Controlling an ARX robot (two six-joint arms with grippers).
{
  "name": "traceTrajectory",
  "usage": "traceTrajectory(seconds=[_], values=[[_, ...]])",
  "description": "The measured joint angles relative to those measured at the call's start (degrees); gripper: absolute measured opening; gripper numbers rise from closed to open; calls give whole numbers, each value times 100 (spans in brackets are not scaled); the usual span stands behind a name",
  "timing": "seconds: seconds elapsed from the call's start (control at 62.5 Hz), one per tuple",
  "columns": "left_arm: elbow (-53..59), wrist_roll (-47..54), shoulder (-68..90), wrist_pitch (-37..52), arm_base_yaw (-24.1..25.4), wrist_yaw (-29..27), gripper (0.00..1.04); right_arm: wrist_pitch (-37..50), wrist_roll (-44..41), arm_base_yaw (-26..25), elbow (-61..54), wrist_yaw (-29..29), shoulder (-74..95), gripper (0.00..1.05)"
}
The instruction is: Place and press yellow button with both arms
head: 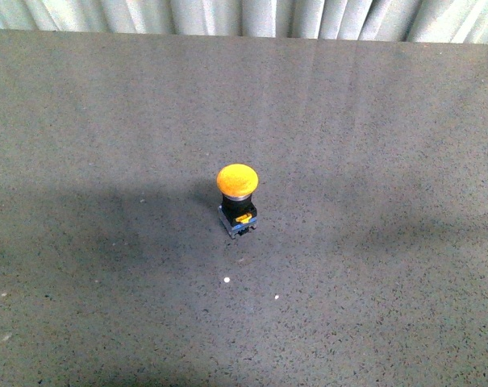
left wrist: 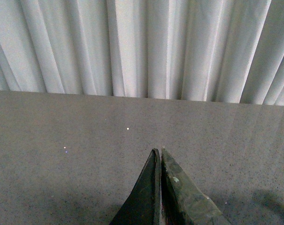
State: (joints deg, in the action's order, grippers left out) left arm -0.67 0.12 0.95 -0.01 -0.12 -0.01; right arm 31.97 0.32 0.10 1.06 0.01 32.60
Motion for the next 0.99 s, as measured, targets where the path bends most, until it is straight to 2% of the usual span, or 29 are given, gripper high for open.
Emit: traceTrajectory(seconds=[0.336, 0.993], values=[[0, 0, 0, 0, 0, 0, 1, -1027, 0, 0, -2, 0, -1080, 1], [0, 2, 0, 0, 0, 0, 1, -2249, 0, 0, -2, 0, -2312, 1]])
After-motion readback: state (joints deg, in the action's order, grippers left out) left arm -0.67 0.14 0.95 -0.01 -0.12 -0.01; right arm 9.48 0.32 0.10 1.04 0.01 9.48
